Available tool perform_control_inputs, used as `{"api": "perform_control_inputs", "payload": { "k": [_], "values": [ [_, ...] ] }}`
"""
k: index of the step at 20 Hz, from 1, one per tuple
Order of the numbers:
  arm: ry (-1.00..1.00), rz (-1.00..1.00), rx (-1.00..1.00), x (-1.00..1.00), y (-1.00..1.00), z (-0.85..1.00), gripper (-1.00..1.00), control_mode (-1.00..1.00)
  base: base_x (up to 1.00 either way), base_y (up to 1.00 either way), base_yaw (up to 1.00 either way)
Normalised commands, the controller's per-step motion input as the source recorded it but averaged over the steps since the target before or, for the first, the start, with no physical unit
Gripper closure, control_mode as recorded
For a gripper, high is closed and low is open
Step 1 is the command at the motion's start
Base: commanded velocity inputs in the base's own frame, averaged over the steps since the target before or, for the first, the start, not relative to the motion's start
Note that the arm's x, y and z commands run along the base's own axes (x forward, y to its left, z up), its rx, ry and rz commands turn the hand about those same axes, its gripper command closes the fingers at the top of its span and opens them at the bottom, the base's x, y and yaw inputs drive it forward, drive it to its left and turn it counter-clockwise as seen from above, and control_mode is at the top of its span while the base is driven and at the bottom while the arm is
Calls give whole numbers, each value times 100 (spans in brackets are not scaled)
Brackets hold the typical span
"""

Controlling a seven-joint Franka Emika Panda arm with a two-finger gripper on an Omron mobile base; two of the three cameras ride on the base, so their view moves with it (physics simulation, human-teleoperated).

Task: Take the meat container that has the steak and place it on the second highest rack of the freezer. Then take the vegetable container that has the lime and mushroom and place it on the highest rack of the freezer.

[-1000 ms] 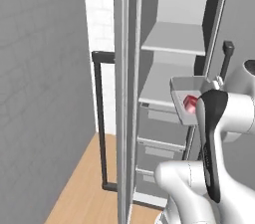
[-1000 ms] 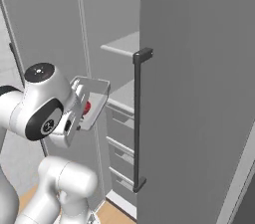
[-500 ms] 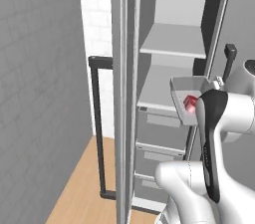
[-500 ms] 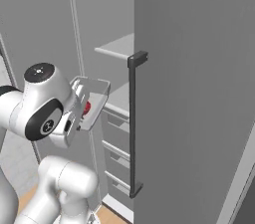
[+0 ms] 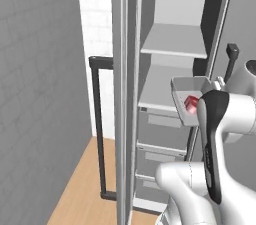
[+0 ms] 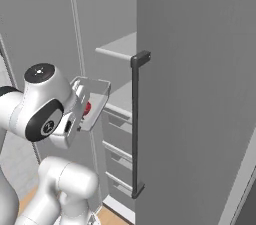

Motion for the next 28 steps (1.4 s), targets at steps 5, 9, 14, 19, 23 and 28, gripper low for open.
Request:
{"api": "perform_control_inputs", "payload": {
  "k": [5,9,14,19,23,28],
  "values": [
    [0,0,0,0,0,0,100,100,28,40,-19],
    [0,0,0,0,0,0,100,100,7,57,-22],
    [0,0,0,0,0,0,100,100,9,25,-20],
    [0,0,0,0,0,0,100,100,26,0,-19],
    [0,0,0,0,0,0,100,100,10,-2,-9],
    [0,0,0,0,0,0,100,100,13,-32,0]
  ]
}}
